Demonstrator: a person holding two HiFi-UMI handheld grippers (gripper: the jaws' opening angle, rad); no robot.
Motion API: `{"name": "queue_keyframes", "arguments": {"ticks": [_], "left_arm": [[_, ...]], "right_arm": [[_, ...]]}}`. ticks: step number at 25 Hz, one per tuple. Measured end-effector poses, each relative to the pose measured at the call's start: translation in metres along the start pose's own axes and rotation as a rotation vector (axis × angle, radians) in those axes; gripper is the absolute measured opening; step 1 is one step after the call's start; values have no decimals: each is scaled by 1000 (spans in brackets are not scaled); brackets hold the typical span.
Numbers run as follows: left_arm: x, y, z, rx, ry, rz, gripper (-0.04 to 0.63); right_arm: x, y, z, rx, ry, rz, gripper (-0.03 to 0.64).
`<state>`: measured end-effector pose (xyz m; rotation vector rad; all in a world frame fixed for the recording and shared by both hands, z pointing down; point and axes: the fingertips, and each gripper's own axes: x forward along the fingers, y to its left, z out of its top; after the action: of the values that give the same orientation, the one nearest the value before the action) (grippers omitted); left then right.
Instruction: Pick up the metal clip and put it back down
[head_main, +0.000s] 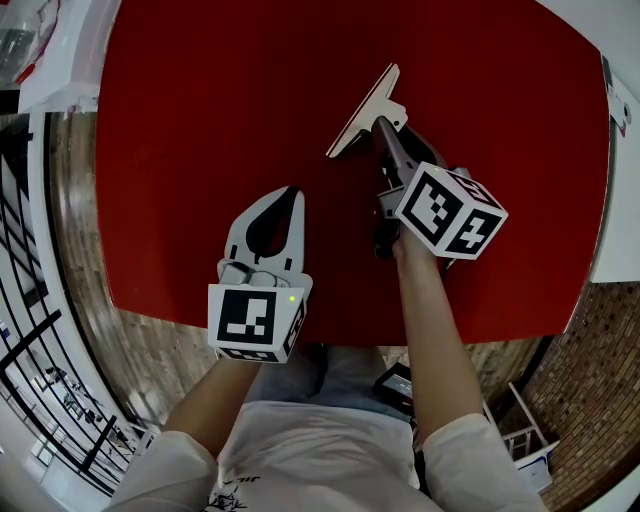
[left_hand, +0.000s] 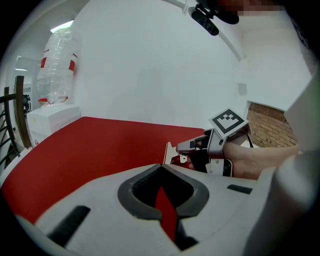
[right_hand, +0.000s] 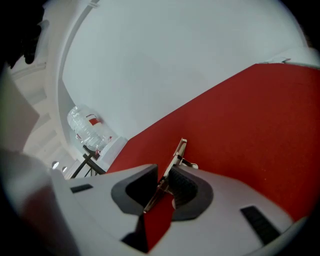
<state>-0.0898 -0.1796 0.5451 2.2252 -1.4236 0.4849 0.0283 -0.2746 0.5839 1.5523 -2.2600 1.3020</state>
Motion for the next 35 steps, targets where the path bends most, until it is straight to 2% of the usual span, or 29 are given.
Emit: {"name": "queue_keyframes", "arguments": {"ticks": [5,16,21,30,35], "left_arm": [[-2,3,0,-8,-1,6,6],[-12,4,19,-9,-30,12,6],[-27,-3,42,14,-59,13,6],[-80,-19,77,26,-91,17,6],[-106,-30,94,40,-130,18,6]], "right_arm": [[-2,14,8,41,-35,51,34],[-22,27,20,-88,-45,22,22],[-53,35,30,-190,-49,8,21],[-134,69,51,-281,-66,9,21],[-181,96,64,-364,-123,13,21]]}}
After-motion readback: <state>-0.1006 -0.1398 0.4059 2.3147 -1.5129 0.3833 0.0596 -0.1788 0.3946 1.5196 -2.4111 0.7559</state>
